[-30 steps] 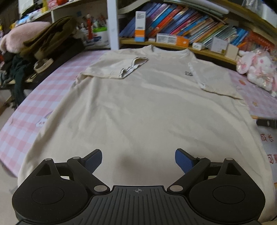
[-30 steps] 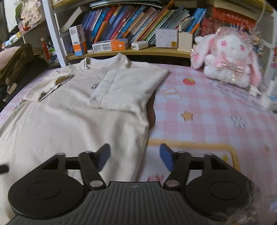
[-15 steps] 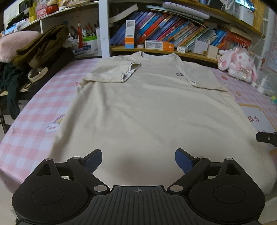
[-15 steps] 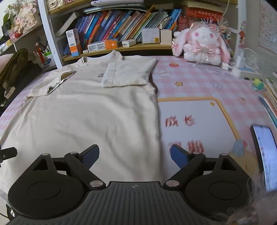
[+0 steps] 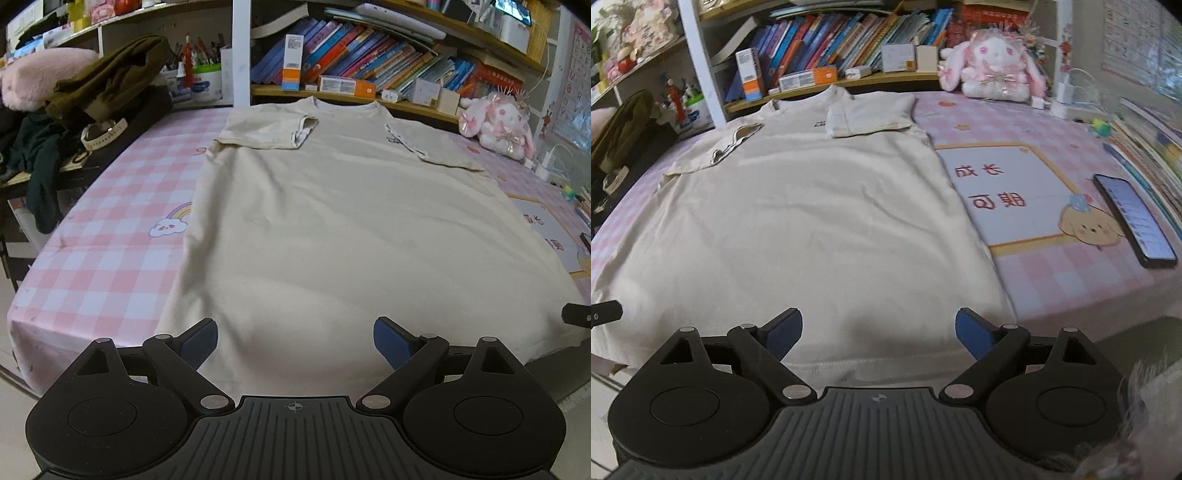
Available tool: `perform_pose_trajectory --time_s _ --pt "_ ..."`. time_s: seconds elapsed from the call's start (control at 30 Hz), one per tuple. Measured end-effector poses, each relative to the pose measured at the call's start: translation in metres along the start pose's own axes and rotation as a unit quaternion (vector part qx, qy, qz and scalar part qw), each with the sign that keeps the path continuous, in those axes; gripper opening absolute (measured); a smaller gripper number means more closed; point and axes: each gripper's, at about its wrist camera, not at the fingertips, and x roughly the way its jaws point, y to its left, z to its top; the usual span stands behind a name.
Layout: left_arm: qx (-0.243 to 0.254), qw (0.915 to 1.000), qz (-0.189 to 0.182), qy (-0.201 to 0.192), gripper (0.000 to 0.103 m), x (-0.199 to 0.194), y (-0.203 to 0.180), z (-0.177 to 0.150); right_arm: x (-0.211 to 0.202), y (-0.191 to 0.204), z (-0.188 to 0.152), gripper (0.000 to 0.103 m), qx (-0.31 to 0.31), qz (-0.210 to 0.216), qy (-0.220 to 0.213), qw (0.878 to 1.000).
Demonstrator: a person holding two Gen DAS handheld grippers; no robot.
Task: Fold clothes
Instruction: 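Move both grippers to the shirt hem and close them on it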
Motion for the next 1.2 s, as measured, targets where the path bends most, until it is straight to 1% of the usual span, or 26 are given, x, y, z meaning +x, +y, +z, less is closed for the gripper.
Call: perform_pose_trajectory --time_s 0.1,0.23,0.33,0.37,0.4,0.43,0.5,0.53,0.57,0.6,0.63,0.8,0.87,0.93,1.0,1.1,1.13,1.17,1.2 --pt "-0.011 0.9999 0.000 -0.006 0.094 -0.003 0.008 -0.003 -0.006 0.001 -0.003 0.090 0.009 -0.008 -0.003 1.000" --pt "-0.027 0.9994 0.010 -0.021 0.094 -0.007 0.023 -0.007 -0.012 -0.001 -0.007 0.090 0.011 -0.011 -0.010 1.000" --pt "-0.043 0.9987 0.018 -0.023 0.091 -0.008 0.037 -0.012 -0.011 -0.006 -0.010 0.090 0.011 -0.018 -0.018 1.000" --pt "-0.048 0.9985 0.018 -0.021 0.080 -0.008 0.042 -0.014 -0.010 -0.008 -0.011 0.090 0.014 -0.018 -0.017 1.000" --pt "-0.052 0.9984 0.016 -0.018 0.073 -0.008 0.046 -0.017 -0.009 -0.011 -0.013 0.089 0.018 -0.018 -0.017 1.000" --pt "-0.056 0.9983 0.014 -0.012 0.060 -0.007 0.051 -0.019 -0.008 -0.015 -0.014 0.088 0.022 -0.019 -0.015 0.999" --pt "-0.065 0.9978 0.012 0.001 0.045 -0.004 0.062 -0.021 -0.006 -0.024 -0.013 0.081 0.029 -0.020 -0.006 0.999" --pt "-0.069 0.9975 0.013 0.005 0.040 -0.002 0.067 -0.021 -0.005 -0.028 -0.013 0.077 0.033 -0.020 -0.002 0.999" --pt "-0.072 0.9972 0.017 0.007 0.040 -0.001 0.073 -0.021 -0.004 -0.032 -0.013 0.069 0.036 -0.021 0.002 0.999" --pt "-0.075 0.9969 0.020 0.010 0.040 0.000 0.079 -0.021 -0.003 -0.037 -0.013 0.064 0.040 -0.021 0.006 0.999" --pt "-0.077 0.9967 0.021 0.013 0.040 0.002 0.084 -0.021 -0.001 -0.041 -0.013 0.063 0.043 -0.022 0.010 0.999" --pt "-0.086 0.9953 -0.005 0.045 0.040 0.015 0.100 -0.021 0.004 -0.063 -0.012 0.062 0.061 -0.024 0.031 0.997" --pt "-0.102 0.9932 -0.021 0.050 0.040 0.018 0.106 -0.023 0.007 -0.072 -0.011 0.061 0.068 -0.023 0.040 0.997" --pt "-0.128 0.9895 -0.036 0.057 0.039 0.022 0.112 -0.024 0.012 -0.080 -0.007 0.061 0.075 -0.014 0.051 0.996" --pt "-0.140 0.9868 -0.048 0.064 0.038 0.026 0.115 -0.026 0.017 -0.087 -0.004 0.061 0.082 -0.004 0.063 0.995" --pt "-0.155 0.9828 -0.064 0.077 0.025 0.030 0.118 -0.026 0.026 -0.097 0.002 0.062 0.085 0.016 0.081 0.993" --pt "-0.157 0.9819 -0.068 0.082 0.016 0.031 0.118 -0.026 0.029 -0.100 0.004 0.062 0.085 0.025 0.089 0.992" --pt "-0.154 0.9822 -0.069 0.084 0.010 0.030 0.117 -0.025 0.032 -0.103 0.006 0.062 0.086 0.033 0.096 0.991" --pt "-0.146 0.9834 -0.068 0.084 0.008 0.028 0.114 -0.023 0.035 -0.106 0.008 0.061 0.086 0.042 0.102 0.990"
